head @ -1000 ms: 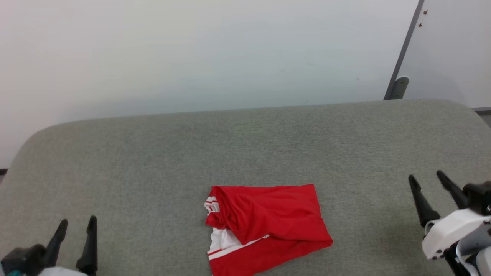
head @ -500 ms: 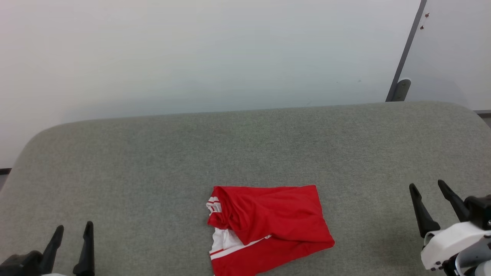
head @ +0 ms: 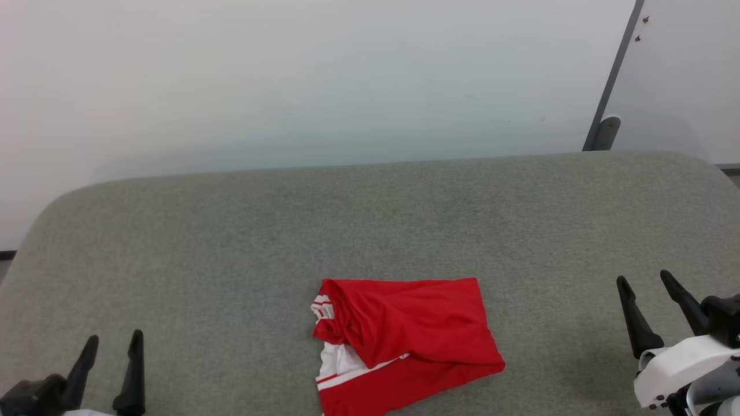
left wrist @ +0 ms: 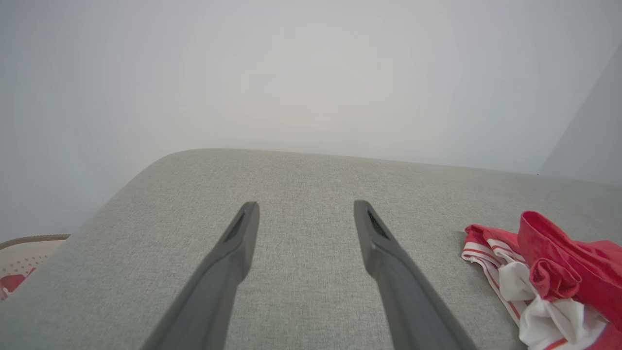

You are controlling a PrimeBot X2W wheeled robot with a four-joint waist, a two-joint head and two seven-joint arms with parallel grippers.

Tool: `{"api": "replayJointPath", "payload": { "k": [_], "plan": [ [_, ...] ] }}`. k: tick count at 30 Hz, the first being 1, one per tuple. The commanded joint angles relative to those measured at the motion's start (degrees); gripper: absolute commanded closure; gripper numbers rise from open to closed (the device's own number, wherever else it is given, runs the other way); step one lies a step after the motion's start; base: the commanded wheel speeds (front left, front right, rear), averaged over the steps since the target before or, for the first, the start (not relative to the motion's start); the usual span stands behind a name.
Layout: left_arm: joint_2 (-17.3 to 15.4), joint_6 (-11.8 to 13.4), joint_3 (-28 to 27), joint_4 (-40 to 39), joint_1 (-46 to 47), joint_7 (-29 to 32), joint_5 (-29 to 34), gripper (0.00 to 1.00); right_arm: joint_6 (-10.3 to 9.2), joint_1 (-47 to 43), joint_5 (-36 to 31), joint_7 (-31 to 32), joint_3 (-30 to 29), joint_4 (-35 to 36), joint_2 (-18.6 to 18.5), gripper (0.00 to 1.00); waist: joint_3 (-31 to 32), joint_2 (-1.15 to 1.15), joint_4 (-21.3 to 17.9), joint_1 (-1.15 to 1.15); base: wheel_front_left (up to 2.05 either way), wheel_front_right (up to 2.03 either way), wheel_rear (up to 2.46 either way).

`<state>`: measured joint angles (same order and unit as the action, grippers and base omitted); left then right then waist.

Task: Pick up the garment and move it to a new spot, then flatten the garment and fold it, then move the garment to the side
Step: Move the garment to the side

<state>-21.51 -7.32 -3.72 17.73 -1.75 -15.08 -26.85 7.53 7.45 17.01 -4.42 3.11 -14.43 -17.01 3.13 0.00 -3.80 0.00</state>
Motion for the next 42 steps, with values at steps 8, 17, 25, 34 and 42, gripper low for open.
{"api": "replayJointPath", "payload": {
  "k": [8,17,25,34,42],
  "plan": [
    [-0.25,-0.18,1.39,-0.37,1.65,0.20,0.41,0.00,-0.09,-0.72,1.07,2.23,1.21,0.71,1.11,0.00,-0.81,0.00,2.82,0.00,0.00,0.00,0.00],
    [0.35,-0.18,4.29,-0.48,4.02,1.21,0.53,0.00,-0.09,2.83,5.58,9.95,6.54,-4.46,1.56,0.00,-2.60,0.00,9.95,0.00,0.00,0.00,0.00],
    [0.95,-0.21,6.81,1.38,6.50,1.02,0.03,0.00,-0.09,7.69,10.12,20.89,10.02,-11.82,-0.03,0.00,-5.47,0.00,15.30,0.00,0.00,0.00,0.00],
    [1.51,-0.22,8.79,3.48,9.25,0.45,-0.60,0.00,-0.09,12.63,12.58,32.02,12.80,-18.16,-0.44,0.00,-8.09,0.00,18.08,0.00,0.00,0.00,0.00],
    [1.92,-0.20,10.10,4.95,11.05,0.04,-1.12,0.00,-0.11,15.18,12.36,34.47,15.76,-20.24,-1.93,1.00,-8.77,0.00,18.86,0.00,0.00,0.00,0.00]
  ]
}}
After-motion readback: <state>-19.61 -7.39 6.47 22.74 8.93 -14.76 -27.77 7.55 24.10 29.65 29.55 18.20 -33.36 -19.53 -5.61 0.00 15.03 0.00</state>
